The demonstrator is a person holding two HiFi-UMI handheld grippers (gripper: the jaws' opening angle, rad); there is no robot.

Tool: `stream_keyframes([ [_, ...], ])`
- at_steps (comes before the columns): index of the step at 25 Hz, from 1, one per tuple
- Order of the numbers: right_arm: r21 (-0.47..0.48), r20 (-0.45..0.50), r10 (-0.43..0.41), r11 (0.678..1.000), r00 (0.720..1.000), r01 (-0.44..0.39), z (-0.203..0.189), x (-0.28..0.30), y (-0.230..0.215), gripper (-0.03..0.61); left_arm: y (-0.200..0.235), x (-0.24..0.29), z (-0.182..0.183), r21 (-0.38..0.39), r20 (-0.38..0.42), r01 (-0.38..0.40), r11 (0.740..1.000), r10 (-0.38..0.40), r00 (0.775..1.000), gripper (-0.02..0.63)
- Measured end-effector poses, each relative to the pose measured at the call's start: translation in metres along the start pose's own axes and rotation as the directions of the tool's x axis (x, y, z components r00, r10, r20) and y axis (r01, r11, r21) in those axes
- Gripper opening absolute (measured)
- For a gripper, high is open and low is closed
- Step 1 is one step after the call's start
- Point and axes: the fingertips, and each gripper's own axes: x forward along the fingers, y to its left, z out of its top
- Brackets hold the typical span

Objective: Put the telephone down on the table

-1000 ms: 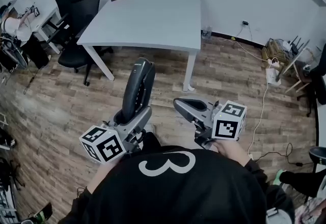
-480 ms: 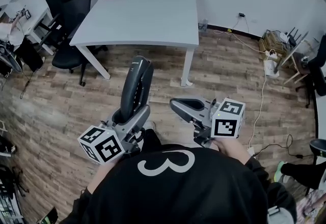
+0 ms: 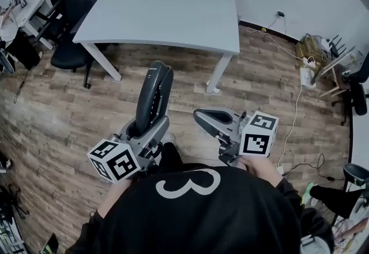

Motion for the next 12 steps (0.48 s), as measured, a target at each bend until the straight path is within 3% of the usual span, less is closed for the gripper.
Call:
stream_keyframes([
  [12, 0.007, -0.015, -0.018, 1.000, 1.000, 0.018, 0.069, 0.135, -0.060, 0.011, 0.120, 0.029, 0.106, -0.004, 0.013, -0.007, 1.000, 0.007, 1.000, 0.291],
])
